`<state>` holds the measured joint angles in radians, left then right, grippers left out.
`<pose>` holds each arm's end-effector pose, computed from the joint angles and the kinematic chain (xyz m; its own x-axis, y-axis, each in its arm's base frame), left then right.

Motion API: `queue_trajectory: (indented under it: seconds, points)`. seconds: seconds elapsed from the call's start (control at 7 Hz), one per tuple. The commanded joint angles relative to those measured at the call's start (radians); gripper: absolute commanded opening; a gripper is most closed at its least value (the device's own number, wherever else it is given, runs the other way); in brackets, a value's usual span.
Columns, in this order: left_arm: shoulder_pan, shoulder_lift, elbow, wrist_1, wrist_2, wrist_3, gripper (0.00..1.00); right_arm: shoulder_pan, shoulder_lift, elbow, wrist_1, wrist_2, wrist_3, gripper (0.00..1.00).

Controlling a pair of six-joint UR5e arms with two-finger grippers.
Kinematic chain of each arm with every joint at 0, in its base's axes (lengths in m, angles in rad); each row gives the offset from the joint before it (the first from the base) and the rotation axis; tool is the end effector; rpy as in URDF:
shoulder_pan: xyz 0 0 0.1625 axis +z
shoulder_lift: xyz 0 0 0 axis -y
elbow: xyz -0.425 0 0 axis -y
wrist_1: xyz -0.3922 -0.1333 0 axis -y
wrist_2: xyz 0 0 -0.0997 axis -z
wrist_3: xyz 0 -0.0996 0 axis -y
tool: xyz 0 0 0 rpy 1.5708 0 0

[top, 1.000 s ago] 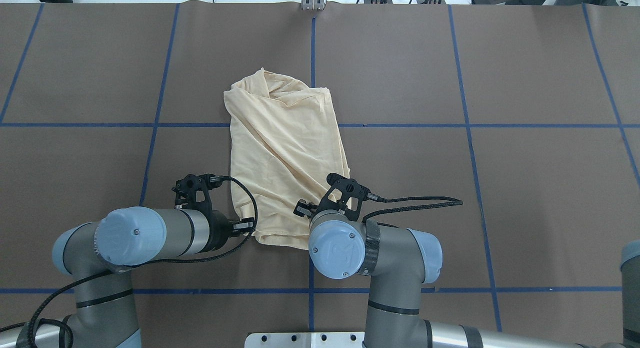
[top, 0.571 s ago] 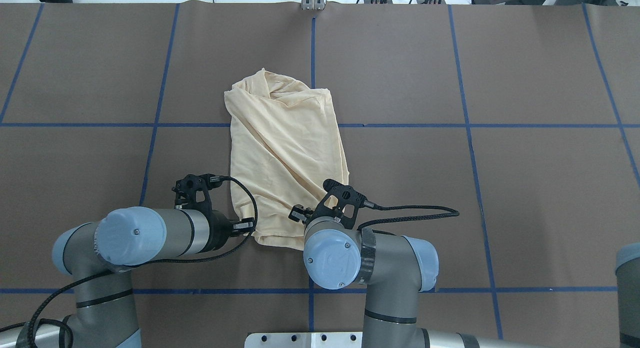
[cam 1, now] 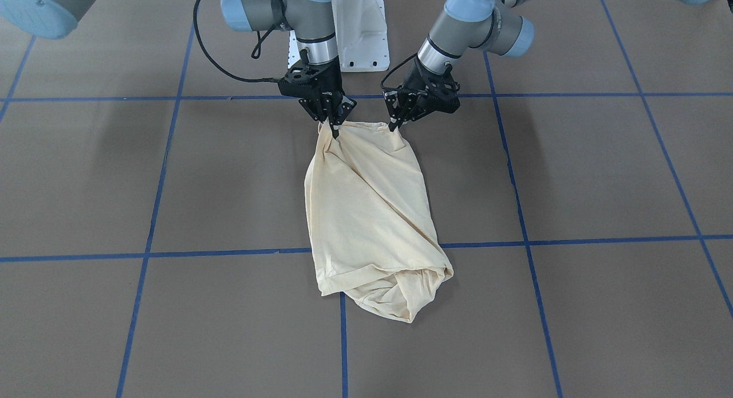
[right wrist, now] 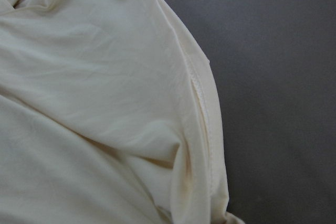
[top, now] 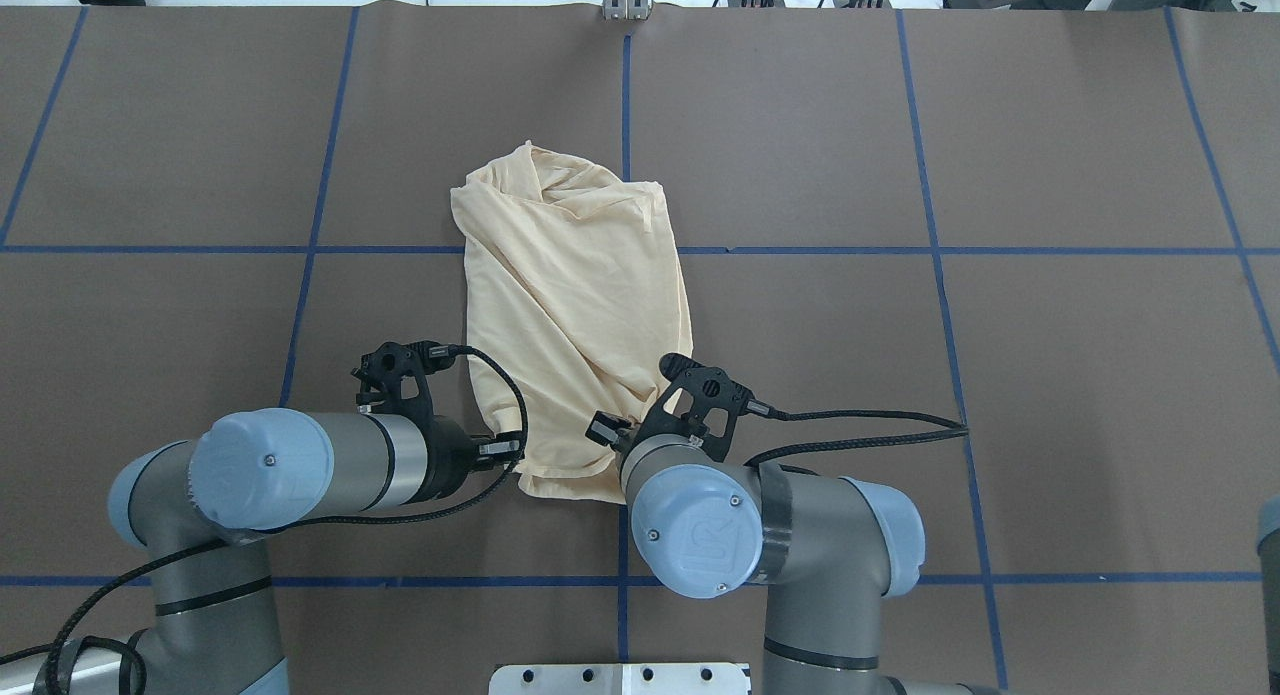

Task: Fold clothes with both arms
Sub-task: 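Grasp the near edge of the shirt with both grippers, then lift the near edge with both grippers and fold it away from the robot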

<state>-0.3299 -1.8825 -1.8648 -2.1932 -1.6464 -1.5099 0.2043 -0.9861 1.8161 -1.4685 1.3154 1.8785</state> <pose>0.5078 -0.3068 0.2832 0.3329 -0.0498 -0.9417 0.2359 0.9713 0.0320 -0.5907 -0.2842 0.2049 0.4366 0.3897 0.8109 -0.5531 0.8271 -0.0997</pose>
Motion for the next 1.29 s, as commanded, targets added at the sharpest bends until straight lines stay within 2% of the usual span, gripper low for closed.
queue_trajectory:
  seconds: [0.0, 0.14, 0.29, 0.43, 0.57, 0.71, 1.0, 1.14]
  points:
    - [0.000, 0.009, -0.112, 0.001, -0.006, -0.001, 0.00, -0.040, -0.069, 0.196, -0.117, -0.005, 0.004, 0.00]
    - [0.005, 0.008, -0.169, 0.041, -0.006, -0.004, 0.00, -0.089, -0.080, 0.275, -0.181, -0.021, 0.008, 0.00]
    - [0.024, 0.005, -0.257, 0.132, -0.024, -0.039, 0.00, -0.142, -0.086, 0.363, -0.263, -0.050, 0.011, 0.00]
    - [0.029, 0.002, -0.320, 0.197, -0.042, -0.044, 0.00, -0.161, -0.085, 0.429, -0.323, -0.050, 0.013, 0.00]
    - [0.029, -0.006, -0.338, 0.228, -0.059, -0.044, 0.00, -0.140, -0.074, 0.451, -0.340, -0.044, 0.008, 0.00]
    - [0.026, -0.027, -0.323, 0.281, -0.094, -0.032, 0.00, -0.097, -0.069, 0.410, -0.340, -0.036, -0.007, 0.00]
    - [-0.053, -0.039, -0.260, 0.293, -0.093, -0.015, 0.00, 0.042, -0.054, 0.321, -0.332, 0.008, -0.114, 0.00]
    - [-0.092, -0.065, -0.222, 0.296, -0.093, 0.029, 0.00, 0.084, 0.007, 0.243, -0.332, 0.014, -0.131, 0.00]
